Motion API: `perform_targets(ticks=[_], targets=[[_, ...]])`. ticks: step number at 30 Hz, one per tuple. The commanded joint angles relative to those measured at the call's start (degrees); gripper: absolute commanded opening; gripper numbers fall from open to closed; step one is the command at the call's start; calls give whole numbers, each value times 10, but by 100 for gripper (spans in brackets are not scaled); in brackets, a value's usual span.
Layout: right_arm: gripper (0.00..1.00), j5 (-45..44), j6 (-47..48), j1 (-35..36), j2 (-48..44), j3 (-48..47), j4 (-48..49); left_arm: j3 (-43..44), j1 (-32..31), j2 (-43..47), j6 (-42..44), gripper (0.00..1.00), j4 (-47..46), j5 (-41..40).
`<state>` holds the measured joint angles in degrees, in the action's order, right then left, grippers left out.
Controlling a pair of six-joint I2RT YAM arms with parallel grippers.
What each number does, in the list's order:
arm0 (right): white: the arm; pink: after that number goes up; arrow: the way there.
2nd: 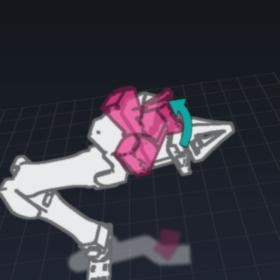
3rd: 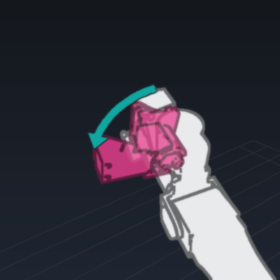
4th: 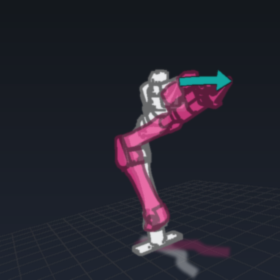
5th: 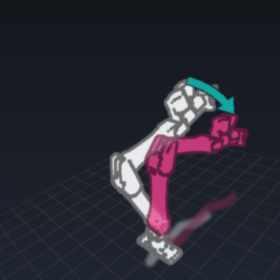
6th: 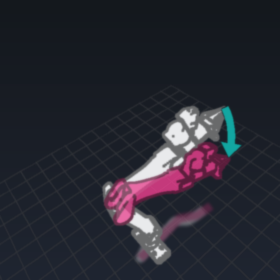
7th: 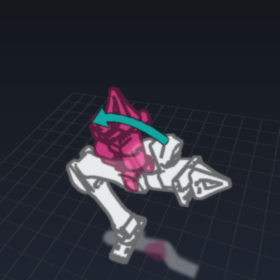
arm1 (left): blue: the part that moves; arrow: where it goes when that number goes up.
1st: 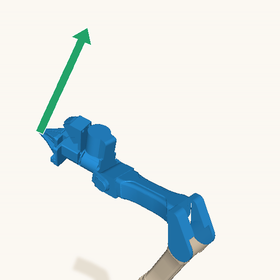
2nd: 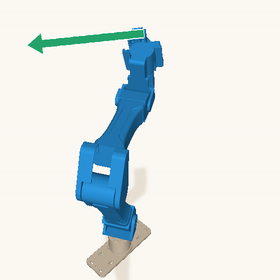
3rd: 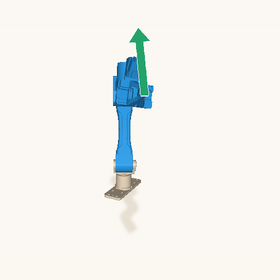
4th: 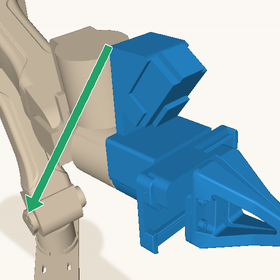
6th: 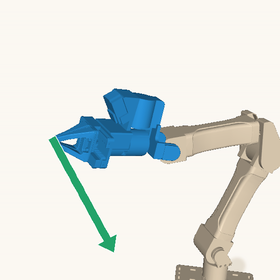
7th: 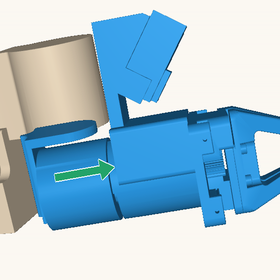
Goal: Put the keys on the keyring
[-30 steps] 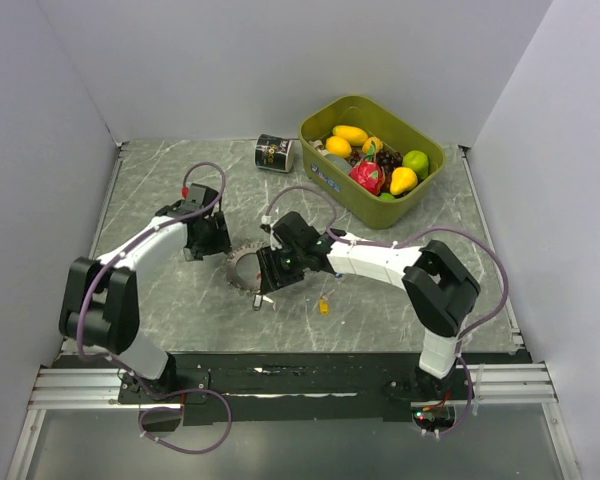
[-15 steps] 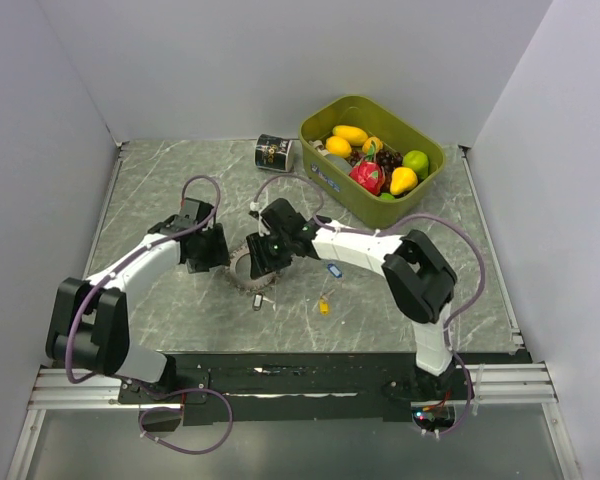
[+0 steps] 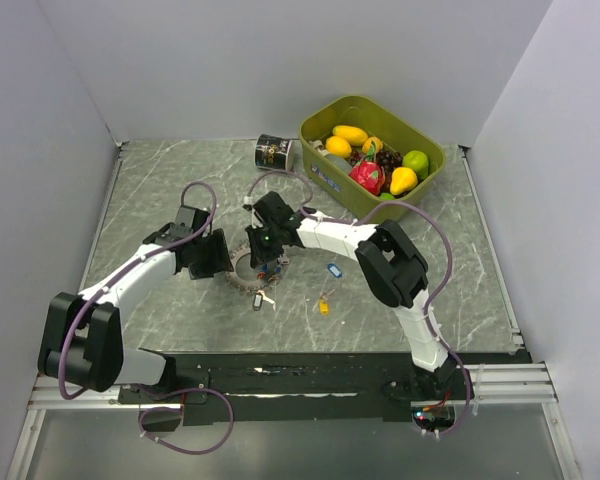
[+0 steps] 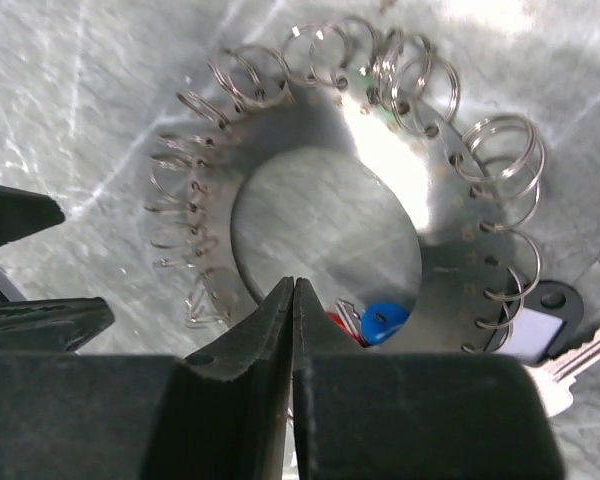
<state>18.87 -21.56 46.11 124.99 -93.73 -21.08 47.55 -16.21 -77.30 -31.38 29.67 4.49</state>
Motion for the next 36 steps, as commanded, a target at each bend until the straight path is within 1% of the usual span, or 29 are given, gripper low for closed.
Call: perform_targets(ticks=[1,3,4,8,14,17,22,25,29,34,36], targets=[[6,-7,6,-3,-18,25,-4,-8,0,29,-13,63,-12,26],[5,-5,4,-3,-29,59,8,-10,0,28,-7,63,-11,44],[2,0,4,-3,-39,70,11,-9,-1,27,-5,63,-8,49],[0,5,-7,-2,-61,118,23,-5,-2,24,-4,62,-5,55],[0,10,-21,-2,-93,183,45,-5,-4,24,-4,62,1,48],[0,13,-26,-2,-110,210,60,-4,-5,21,-1,61,-1,60],[2,32,-31,-2,-125,209,73,-5,-17,8,4,59,-7,68],[3,45,-33,-2,-125,188,73,-11,-34,7,-7,58,-15,67],[3,59,-33,-3,-135,172,75,-28,-44,24,-33,54,-26,35],[4,71,-33,-8,-169,187,94,-47,-44,45,-54,47,-37,0],[4,71,-34,-10,-175,196,96,-60,-45,46,-64,45,-45,-3]])
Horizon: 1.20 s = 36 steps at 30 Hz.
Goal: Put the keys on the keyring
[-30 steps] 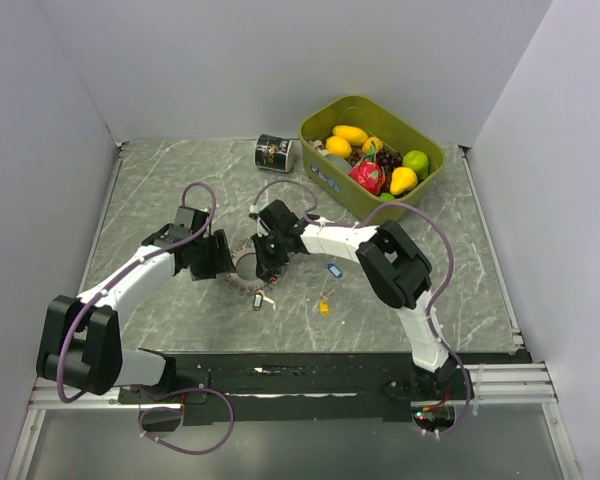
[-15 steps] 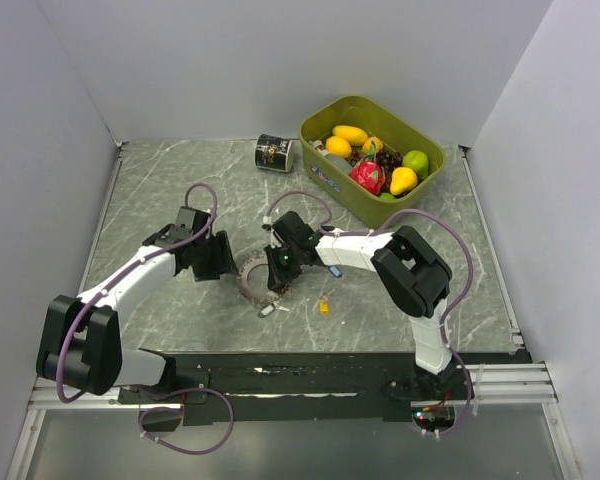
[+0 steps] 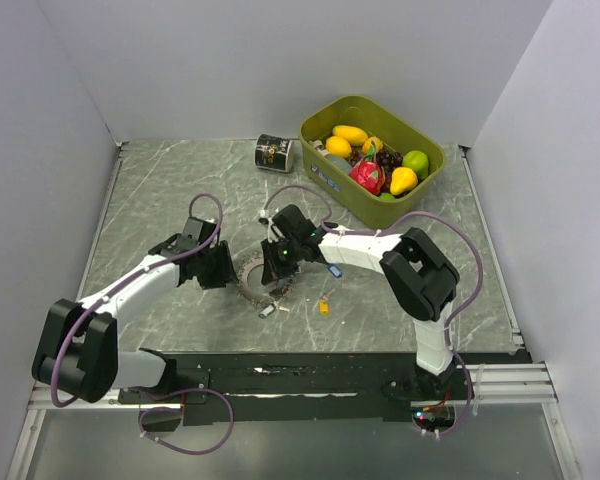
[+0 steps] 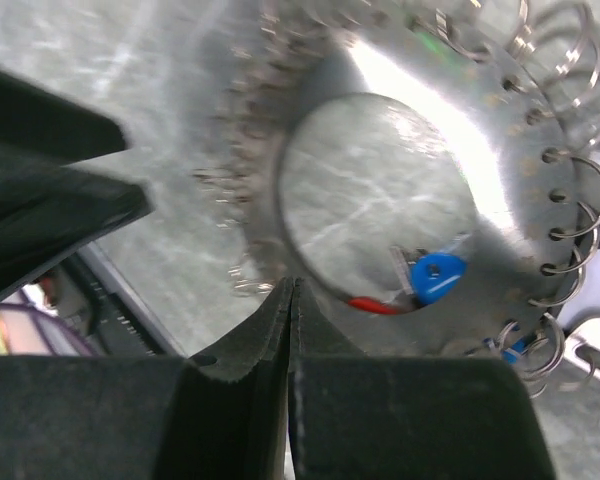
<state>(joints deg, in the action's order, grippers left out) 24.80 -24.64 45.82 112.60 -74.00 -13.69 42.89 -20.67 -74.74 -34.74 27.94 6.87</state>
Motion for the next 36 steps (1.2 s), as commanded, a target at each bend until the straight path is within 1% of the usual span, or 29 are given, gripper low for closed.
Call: perform_targets(ticks=[1,3,9,15,19,22,23,27,28,30,35,36], targets=[[4,11,-4,-12,-52,1,21,-18,-1,21,-34,44,-39,-28],[4,10,-5,-17,-51,9,20,-31,-1,21,-42,42,-47,-29],[4,-4,-7,-30,-41,26,20,-68,0,27,-51,41,-98,-29],[3,4,-10,-55,-22,34,21,-98,-1,36,-42,41,-163,-31],[3,11,-7,-70,-16,36,16,-106,-1,18,-35,40,-197,-1],[3,14,-3,-77,-11,32,12,-106,-1,-2,-31,40,-209,4],[3,16,-2,-79,-9,29,10,-105,-1,-8,-28,39,-209,3],[3,17,-1,-80,-5,26,8,-98,0,-33,-25,29,-210,9],[3,16,-1,-82,-5,26,8,-96,0,-38,-23,28,-208,9],[3,17,-1,-82,-6,26,8,-96,-1,-39,-23,23,-212,15],[3,18,-1,-82,-8,24,5,-98,-1,-27,-25,19,-212,16],[3,19,0,-83,-9,24,5,-98,-1,-23,-24,16,-210,17]])
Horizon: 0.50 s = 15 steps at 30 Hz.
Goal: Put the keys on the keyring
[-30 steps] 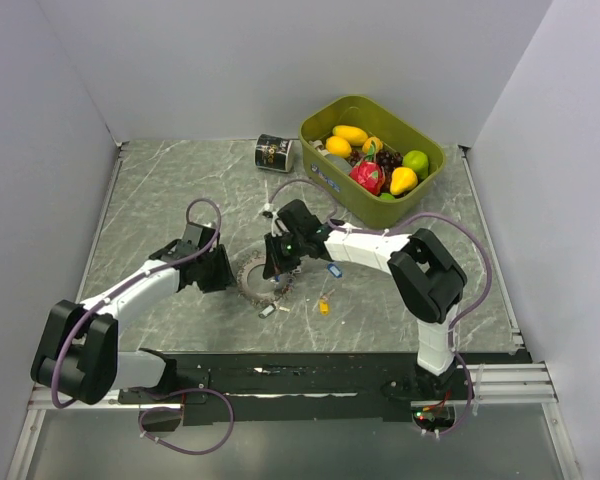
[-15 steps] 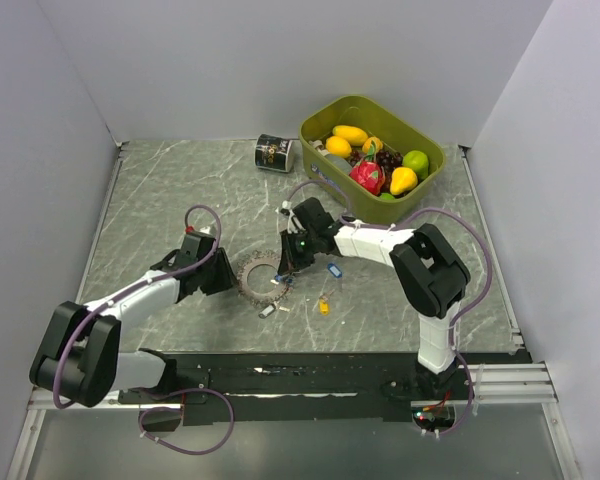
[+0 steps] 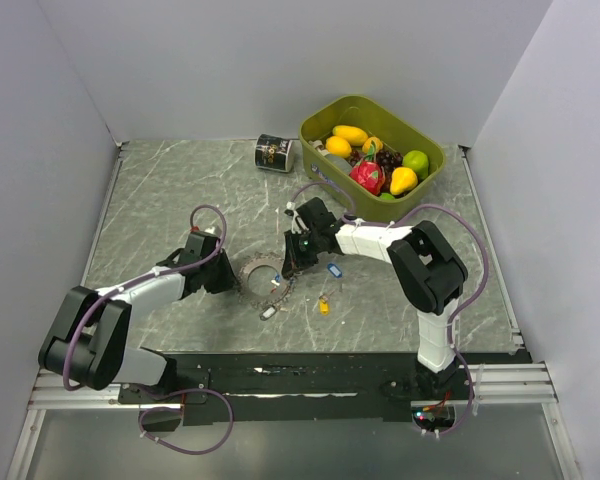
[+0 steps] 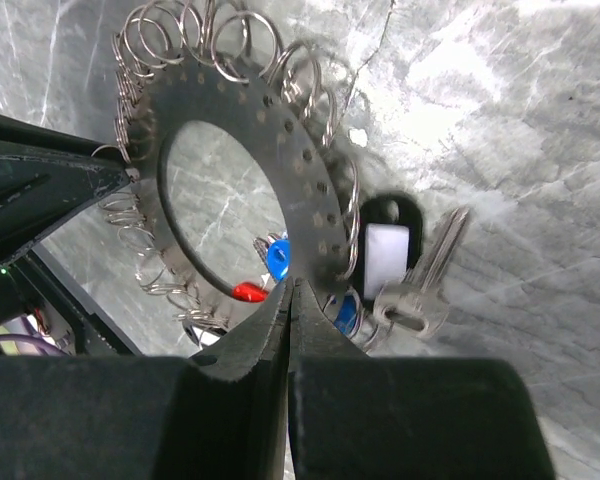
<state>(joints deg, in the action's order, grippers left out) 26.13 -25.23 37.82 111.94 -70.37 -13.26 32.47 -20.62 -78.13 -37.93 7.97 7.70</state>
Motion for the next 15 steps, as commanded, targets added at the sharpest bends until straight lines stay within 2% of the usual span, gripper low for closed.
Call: perform_targets(ticks=[1,6,9,10,11,13,14,15], targets=[[3,6,5,-3,-3,-12,2,7,-1,16,7,14,-8,7],[4,5,8,-3,-15,-9,0,11,-1,32,5,3,-5,13],[4,5,10,-3,-24,-5,-1,15,-1,42,4,6,3,14],[4,3,10,-2,-26,-3,-2,18,-1,43,4,8,7,13],[4,4,11,-3,-30,-2,-2,20,-1,45,4,16,10,13],[4,4,10,-2,-33,1,-1,27,-1,53,1,24,23,7],[4,6,11,-2,-37,2,0,29,-1,58,1,34,28,5],[4,6,10,-2,-38,4,0,36,-1,65,2,40,35,2]])
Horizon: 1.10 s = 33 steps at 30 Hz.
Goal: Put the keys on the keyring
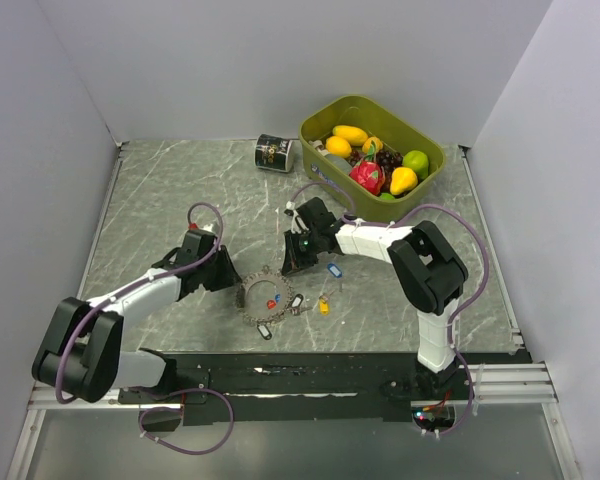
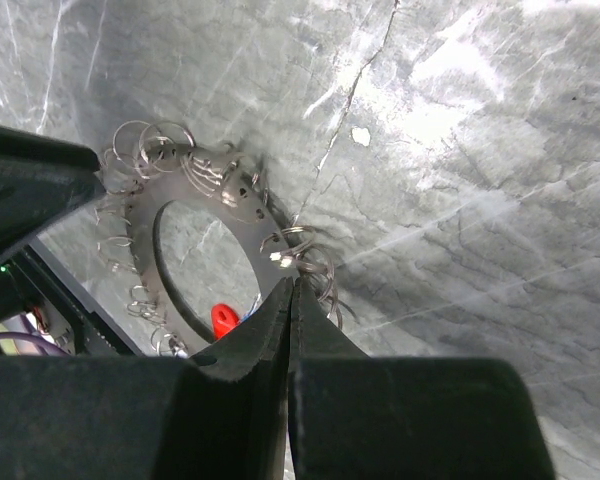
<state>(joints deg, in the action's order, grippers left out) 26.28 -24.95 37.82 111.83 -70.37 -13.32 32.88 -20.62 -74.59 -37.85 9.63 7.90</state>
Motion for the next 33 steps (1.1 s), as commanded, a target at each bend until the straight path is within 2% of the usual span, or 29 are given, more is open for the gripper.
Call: perform_targets(ticks=[1,3,10,18,21,24,29,33], targets=[[4,5,9,-3,-39,4,0,33,-1,34,1,44,28,-4],[4,4,8,-2,-42,8,0,43,-1,44,1,49,39,-11],[4,1,11,0,-56,6,-7,56,-1,52,1,48,72,-27],[8,-44,41,47,-59,-47,-57,68,1,52,-4,49,94,-31],[28,-57,44,63,-57,-60,-61,81,8,58,-2,55,111,-28],[40,-60,43,73,-52,-69,-59,89,29,68,4,62,122,-10],[52,-68,45,85,-43,-93,-68,96,90,81,15,67,131,47],[70,-89,55,106,-36,-116,-84,107,124,81,35,69,139,80]])
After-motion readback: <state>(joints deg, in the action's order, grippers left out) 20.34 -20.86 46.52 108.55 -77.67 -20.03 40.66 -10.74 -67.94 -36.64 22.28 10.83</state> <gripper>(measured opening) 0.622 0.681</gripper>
